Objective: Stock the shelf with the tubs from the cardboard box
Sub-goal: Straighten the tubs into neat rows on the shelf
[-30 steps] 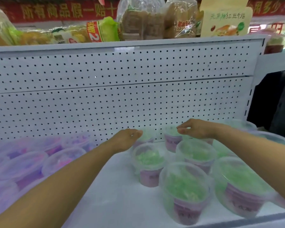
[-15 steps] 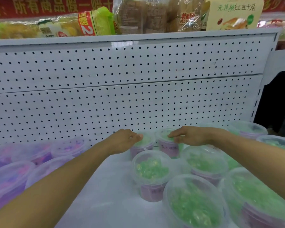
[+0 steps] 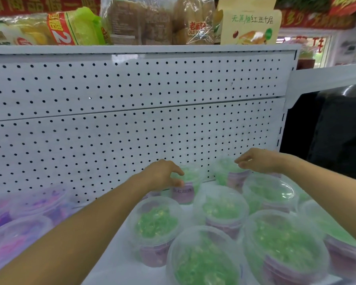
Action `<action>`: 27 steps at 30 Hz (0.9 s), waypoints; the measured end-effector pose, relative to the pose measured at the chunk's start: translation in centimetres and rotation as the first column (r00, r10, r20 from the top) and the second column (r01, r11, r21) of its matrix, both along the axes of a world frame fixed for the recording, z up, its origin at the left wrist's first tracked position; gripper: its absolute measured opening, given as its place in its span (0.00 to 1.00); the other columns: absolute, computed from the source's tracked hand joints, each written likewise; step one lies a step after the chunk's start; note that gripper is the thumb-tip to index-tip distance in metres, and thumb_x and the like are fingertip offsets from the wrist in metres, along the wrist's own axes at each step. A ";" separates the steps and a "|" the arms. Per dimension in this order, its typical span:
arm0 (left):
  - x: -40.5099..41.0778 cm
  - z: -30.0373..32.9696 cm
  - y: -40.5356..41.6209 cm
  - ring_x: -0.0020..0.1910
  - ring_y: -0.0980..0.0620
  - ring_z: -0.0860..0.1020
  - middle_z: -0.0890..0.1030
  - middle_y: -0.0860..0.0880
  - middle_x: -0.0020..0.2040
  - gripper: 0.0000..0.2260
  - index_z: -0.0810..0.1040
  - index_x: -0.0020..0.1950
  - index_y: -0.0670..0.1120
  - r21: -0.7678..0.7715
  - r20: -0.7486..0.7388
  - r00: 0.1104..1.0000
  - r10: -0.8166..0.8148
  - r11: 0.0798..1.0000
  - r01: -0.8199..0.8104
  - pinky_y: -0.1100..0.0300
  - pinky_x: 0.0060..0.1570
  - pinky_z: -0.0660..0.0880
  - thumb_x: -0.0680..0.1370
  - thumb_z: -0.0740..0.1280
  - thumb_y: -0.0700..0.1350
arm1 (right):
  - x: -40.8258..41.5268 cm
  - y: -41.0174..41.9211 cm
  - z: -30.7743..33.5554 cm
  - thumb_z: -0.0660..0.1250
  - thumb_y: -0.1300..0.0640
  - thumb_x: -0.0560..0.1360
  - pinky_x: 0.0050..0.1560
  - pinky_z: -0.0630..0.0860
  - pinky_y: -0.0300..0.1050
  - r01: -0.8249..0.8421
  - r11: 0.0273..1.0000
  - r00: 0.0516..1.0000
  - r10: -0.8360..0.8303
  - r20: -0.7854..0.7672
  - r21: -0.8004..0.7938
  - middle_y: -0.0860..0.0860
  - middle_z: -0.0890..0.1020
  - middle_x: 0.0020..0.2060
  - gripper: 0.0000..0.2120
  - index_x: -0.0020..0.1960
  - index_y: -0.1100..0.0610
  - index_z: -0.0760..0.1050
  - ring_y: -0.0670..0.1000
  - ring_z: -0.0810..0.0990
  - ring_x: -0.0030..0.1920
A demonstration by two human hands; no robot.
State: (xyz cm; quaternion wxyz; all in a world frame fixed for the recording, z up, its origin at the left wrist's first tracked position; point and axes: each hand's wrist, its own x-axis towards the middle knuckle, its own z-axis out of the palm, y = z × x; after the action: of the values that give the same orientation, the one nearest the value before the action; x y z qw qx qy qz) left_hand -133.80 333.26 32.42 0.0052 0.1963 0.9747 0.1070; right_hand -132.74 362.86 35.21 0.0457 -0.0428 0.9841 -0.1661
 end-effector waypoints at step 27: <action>-0.5 -0.7 7.2 0.67 0.52 0.70 0.66 0.55 0.74 0.19 0.65 0.73 0.57 -0.006 0.018 0.992 -0.125 0.992 0.125 0.55 0.67 0.65 0.81 0.55 0.57 | -3.0 8.1 -0.4 0.56 0.45 0.80 0.60 0.72 0.49 0.180 0.977 0.981 -0.187 0.050 0.117 0.55 0.77 0.56 0.21 0.58 0.60 0.76 0.55 0.77 0.55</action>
State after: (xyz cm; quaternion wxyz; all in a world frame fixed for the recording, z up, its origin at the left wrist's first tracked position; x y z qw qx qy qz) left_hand -134.32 340.50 31.73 0.0212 0.2558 0.9608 0.1046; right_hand -135.71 371.00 34.84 0.0622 0.0557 0.9898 -0.1154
